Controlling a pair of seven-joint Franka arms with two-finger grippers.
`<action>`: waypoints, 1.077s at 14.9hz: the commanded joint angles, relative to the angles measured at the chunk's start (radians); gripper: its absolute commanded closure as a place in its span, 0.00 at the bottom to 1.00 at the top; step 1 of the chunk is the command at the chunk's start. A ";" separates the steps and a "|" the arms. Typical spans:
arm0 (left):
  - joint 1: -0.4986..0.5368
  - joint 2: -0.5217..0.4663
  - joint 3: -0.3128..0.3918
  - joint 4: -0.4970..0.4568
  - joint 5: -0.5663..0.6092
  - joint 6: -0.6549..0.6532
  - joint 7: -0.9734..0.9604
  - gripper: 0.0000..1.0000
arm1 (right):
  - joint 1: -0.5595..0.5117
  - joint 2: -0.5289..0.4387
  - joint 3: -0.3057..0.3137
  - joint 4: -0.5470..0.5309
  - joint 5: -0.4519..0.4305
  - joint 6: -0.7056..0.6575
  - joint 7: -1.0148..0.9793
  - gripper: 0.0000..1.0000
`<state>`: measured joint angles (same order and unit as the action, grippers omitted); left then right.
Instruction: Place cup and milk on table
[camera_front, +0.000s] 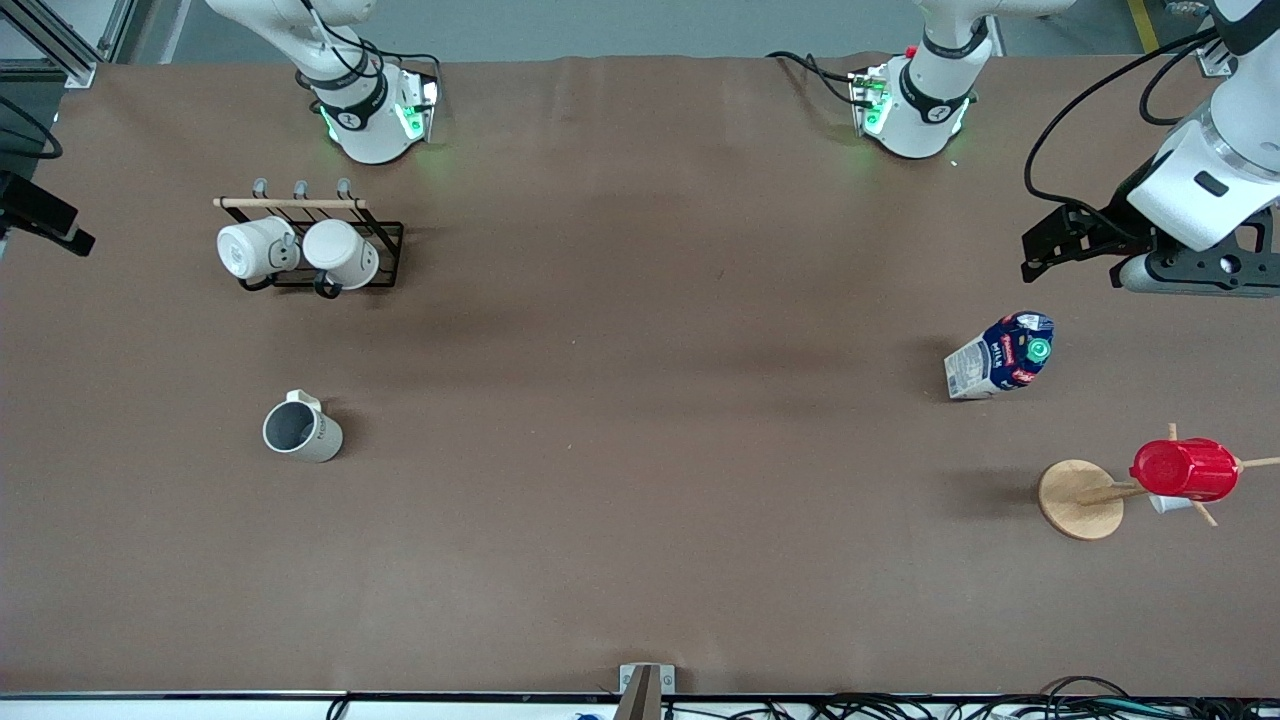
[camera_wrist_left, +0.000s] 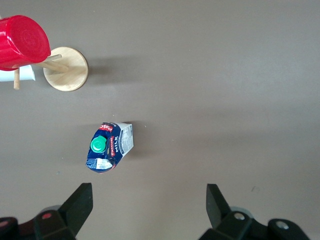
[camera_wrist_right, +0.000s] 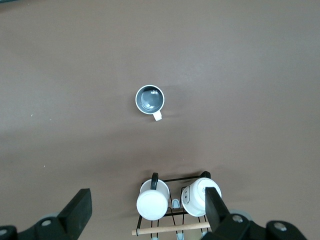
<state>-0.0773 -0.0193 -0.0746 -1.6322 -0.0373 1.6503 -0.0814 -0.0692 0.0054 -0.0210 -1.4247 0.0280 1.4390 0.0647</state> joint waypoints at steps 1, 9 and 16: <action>-0.001 -0.021 0.001 -0.018 -0.001 0.008 -0.012 0.00 | -0.001 -0.013 0.001 -0.014 0.010 0.003 0.004 0.00; 0.004 -0.004 0.010 -0.027 -0.003 0.008 -0.008 0.02 | -0.003 -0.012 0.001 -0.014 0.010 -0.002 0.003 0.00; 0.010 0.015 0.056 -0.176 -0.001 0.170 0.017 0.03 | -0.009 0.028 0.001 -0.010 0.012 0.036 -0.013 0.00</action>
<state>-0.0679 -0.0062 -0.0239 -1.7504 -0.0373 1.7580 -0.0759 -0.0702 0.0194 -0.0238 -1.4267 0.0277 1.4464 0.0641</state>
